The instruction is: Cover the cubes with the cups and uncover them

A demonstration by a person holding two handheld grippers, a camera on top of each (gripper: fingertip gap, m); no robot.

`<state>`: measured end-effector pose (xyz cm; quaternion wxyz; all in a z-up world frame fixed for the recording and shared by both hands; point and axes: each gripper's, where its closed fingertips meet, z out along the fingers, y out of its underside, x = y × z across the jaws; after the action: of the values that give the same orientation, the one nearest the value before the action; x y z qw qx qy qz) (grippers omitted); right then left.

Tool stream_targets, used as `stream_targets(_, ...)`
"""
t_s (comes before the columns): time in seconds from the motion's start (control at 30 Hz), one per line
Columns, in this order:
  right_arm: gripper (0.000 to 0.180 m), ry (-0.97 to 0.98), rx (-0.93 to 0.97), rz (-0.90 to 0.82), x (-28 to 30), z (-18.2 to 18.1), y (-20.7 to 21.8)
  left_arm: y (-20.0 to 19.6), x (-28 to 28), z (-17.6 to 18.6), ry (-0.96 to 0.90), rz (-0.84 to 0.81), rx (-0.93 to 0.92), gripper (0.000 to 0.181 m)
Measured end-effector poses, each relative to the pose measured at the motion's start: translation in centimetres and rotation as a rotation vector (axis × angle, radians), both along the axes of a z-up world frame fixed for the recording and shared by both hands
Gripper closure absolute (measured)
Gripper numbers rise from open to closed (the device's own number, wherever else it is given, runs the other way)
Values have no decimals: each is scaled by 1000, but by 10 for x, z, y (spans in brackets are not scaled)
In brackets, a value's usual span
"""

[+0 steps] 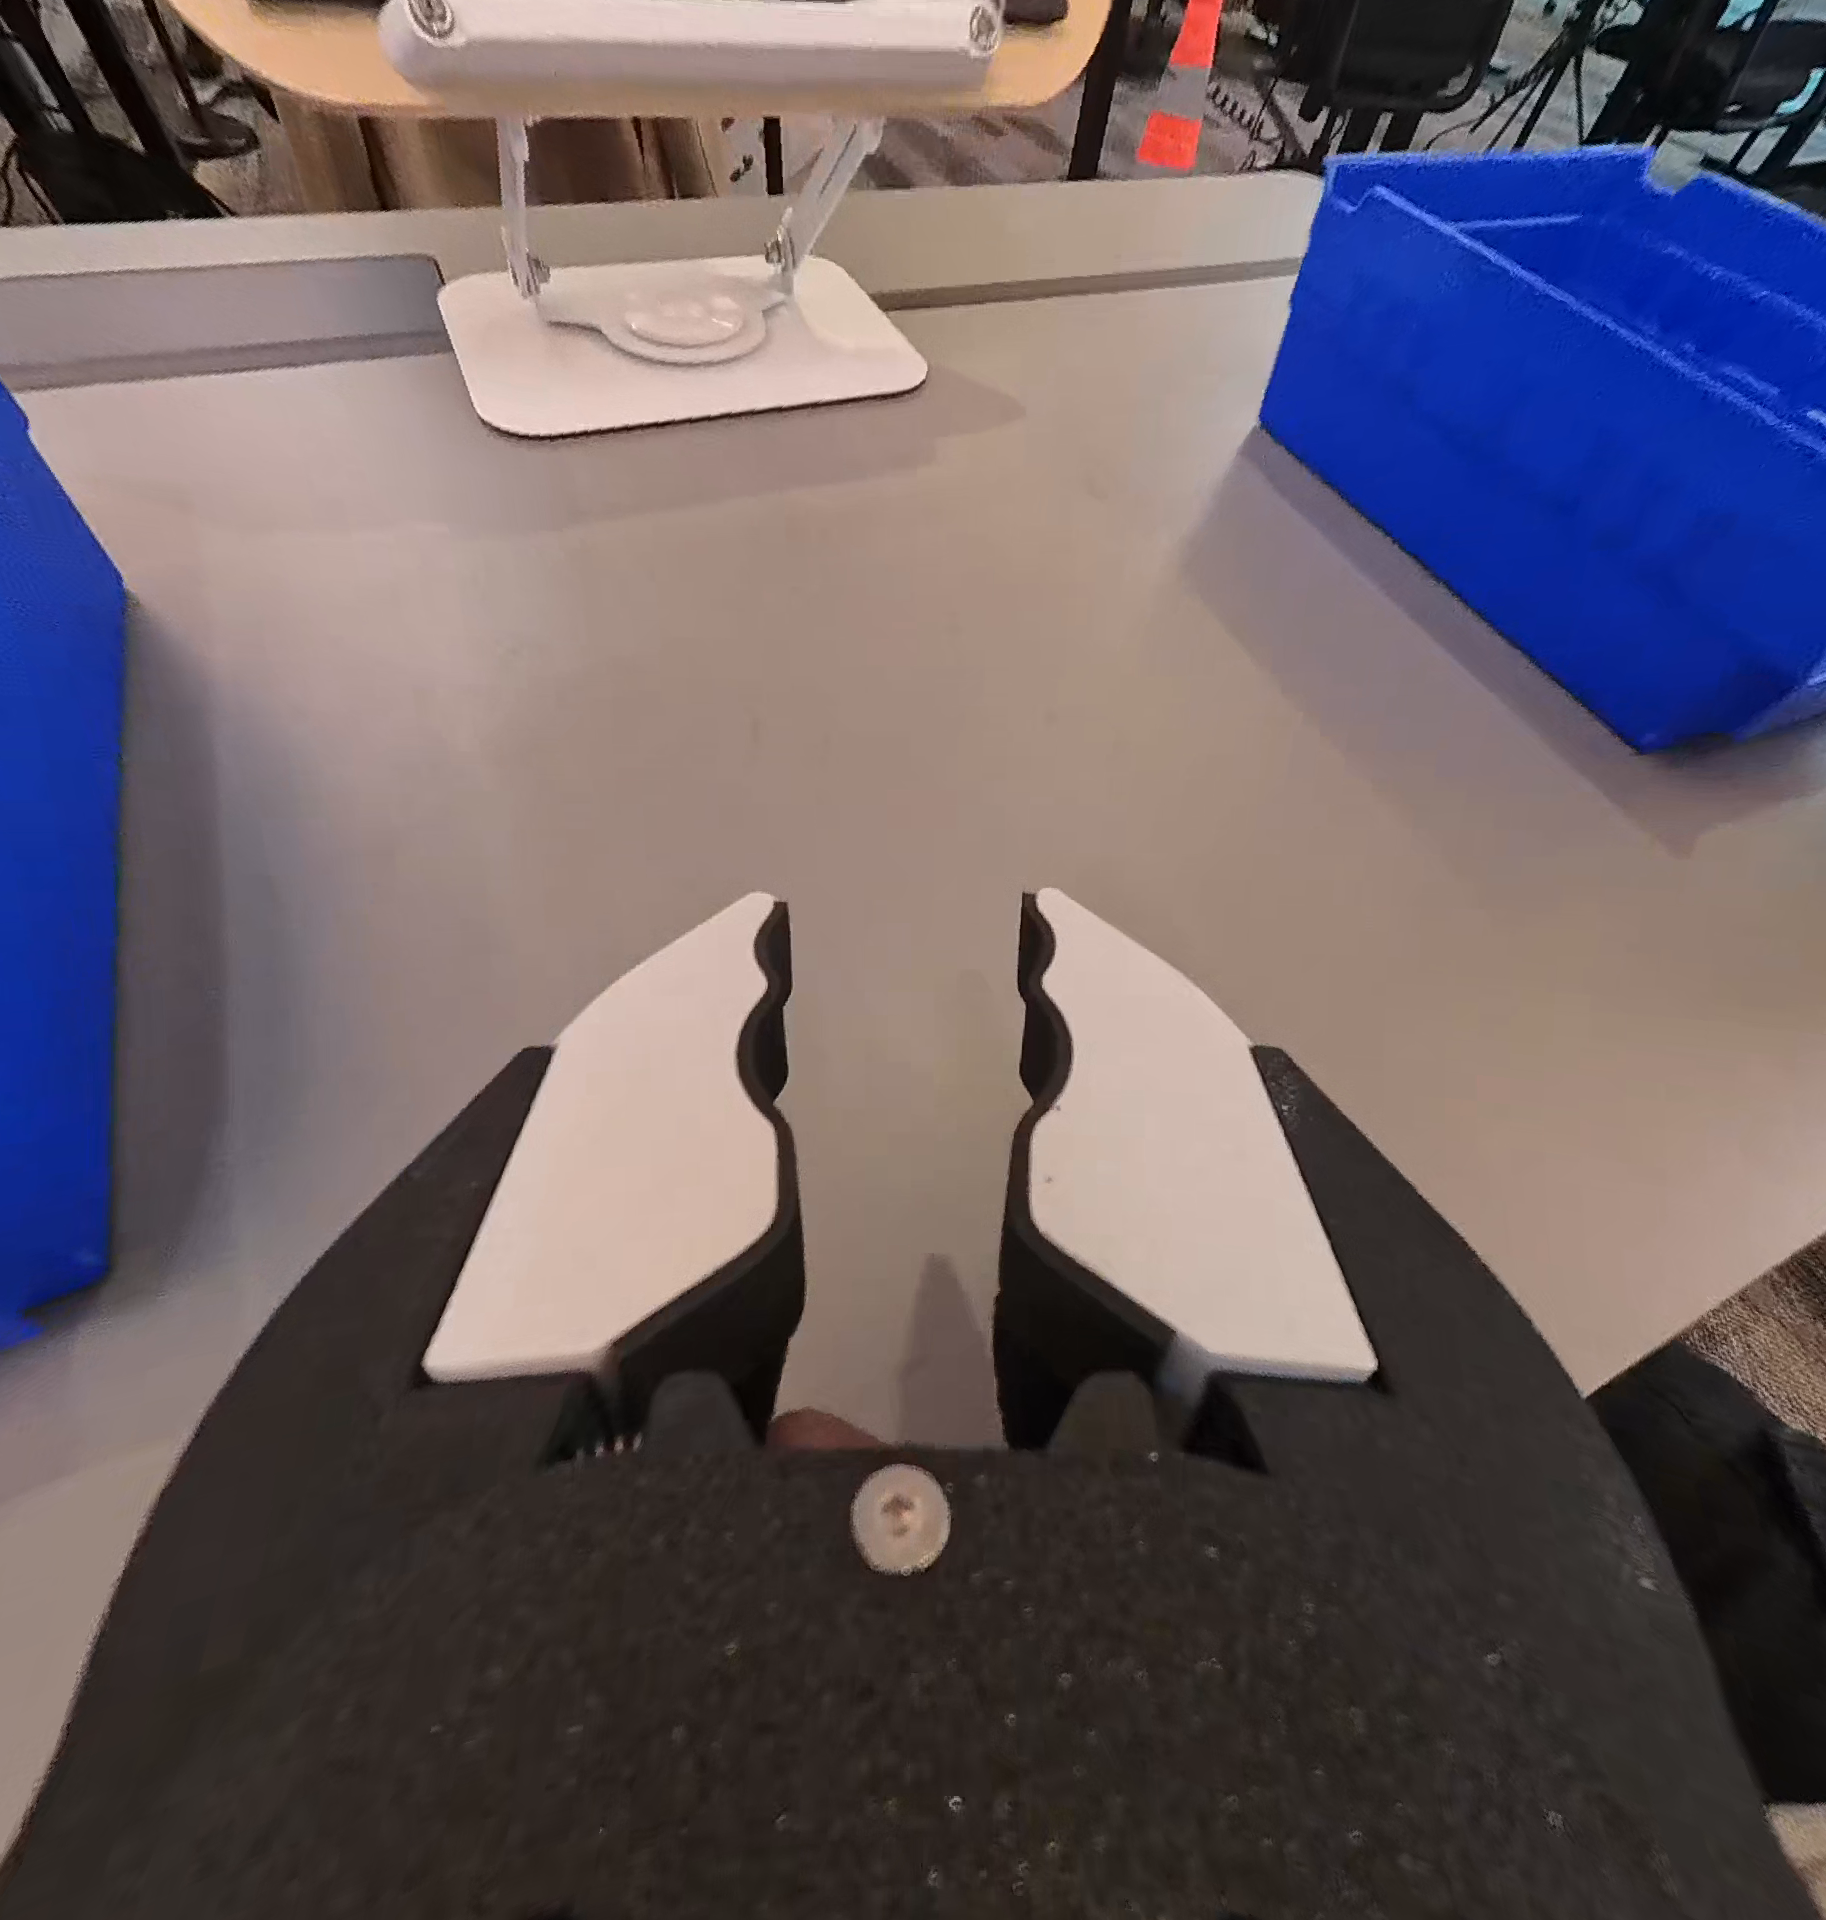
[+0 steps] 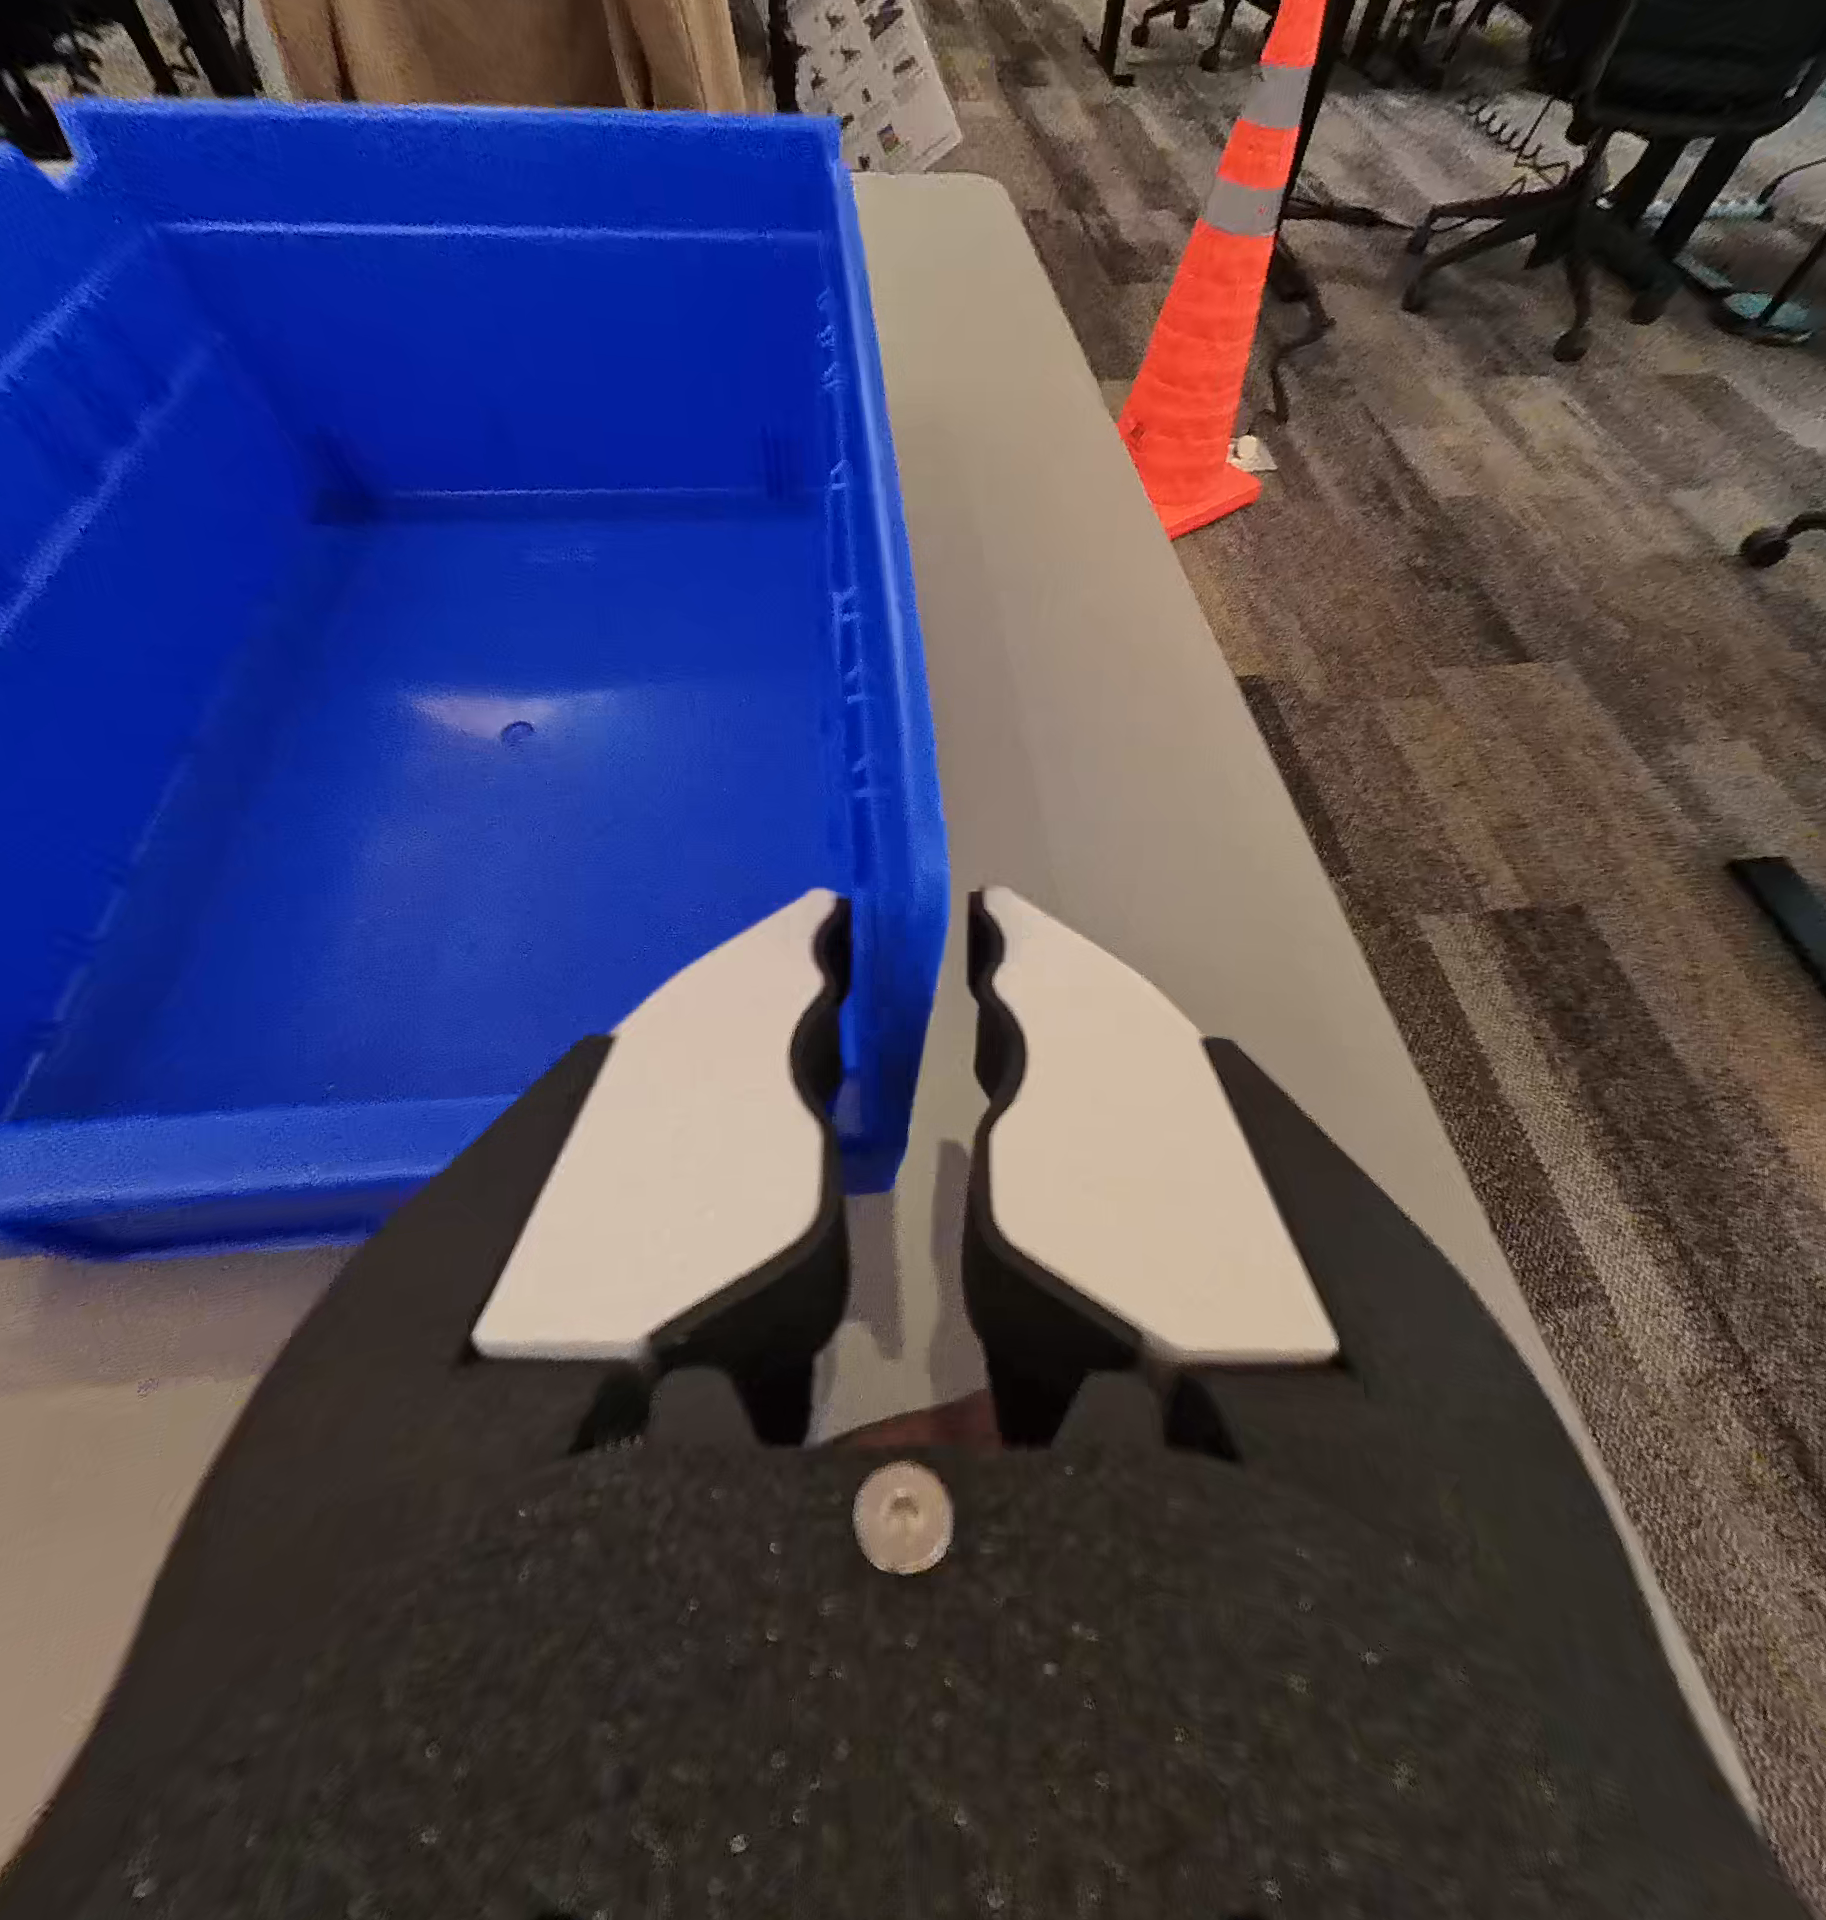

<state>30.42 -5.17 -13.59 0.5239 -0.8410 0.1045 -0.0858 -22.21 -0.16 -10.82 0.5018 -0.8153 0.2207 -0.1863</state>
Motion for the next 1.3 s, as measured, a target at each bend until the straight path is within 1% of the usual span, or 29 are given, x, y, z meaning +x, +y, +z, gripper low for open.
stream_targets(0.03, 162, -2, 10, 3, 0, 1, 2, 1, -2, -1, 7, 8, -1, 139)
stream_targets(0.1, 161, -3, 25, 20, -2, 4, 7, 1, -6, 0, 8, 19, 4, 139)
stream_targets(0.2, 152, 10, 16, 20, 0, 6, 10, 4, -11, -2, 14, 33, 4, 139)
stream_targets(0.27, 143, 4, 14, 6, -1, 10, 4, 6, -14, -2, 24, 41, 10, 138)
stream_targets(0.3, 140, -15, 20, -20, 0, 16, -3, 7, -18, -2, 40, 49, 18, 138)
stream_targets(0.37, 137, -79, 81, -68, -7, 44, -19, 11, -28, 3, 69, 83, 53, 138)
stream_targets(0.4, 137, -108, 135, -47, -23, 62, -22, 14, -33, 6, 76, 101, 70, 138)
stream_targets(0.47, 137, -92, 230, 87, -80, 91, -15, 18, -43, 13, 69, 123, 87, 136)
stream_targets(0.5, 135, -45, 256, 185, -117, 99, -8, 19, -47, 17, 63, 126, 93, 133)
stream_targets(0.57, 128, 69, 284, 369, -192, 107, 6, 20, -55, 25, 41, 133, 108, 132)
stream_targets(0.6, 129, 109, 298, 443, -225, 109, 12, 20, -58, 30, 27, 140, 115, 131)
stream_targets(0.67, 126, 182, 285, 547, -280, 103, 24, 20, -67, 37, 2, 165, 137, 129)
stream_targets(0.73, 125, 224, 281, 627, -322, 95, 31, 17, -72, 38, -20, 180, 140, 127)
stream_targets(0.8, 123, 219, 228, 686, -354, 76, 37, 14, -79, 34, -18, 216, 121, 121)
stream_targets(0.87, 121, 169, 163, 730, -374, 51, 39, 10, -84, 28, -37, 227, 117, 125)
stream_targets(0.93, 123, 118, 116, 731, -380, 32, 38, 7, -85, 14, -22, 221, 83, 124)
stream_targets(1.0, 128, 94, 125, 738, -381, 28, 33, 5, -86, 2, -14, 223, 65, 123)
stream_targets(1.07, 129, 77, 118, 723, -377, 25, 29, 2, -84, -8, -13, 216, 40, 122)
stream_targets(1.23, 131, 153, 117, 723, -374, 24, 20, -3, -74, -8, 4, 188, 43, 123)
stream_targets(1.3, 131, 144, 117, 720, -372, 25, 20, -2, -71, -7, 10, 182, 34, 122)
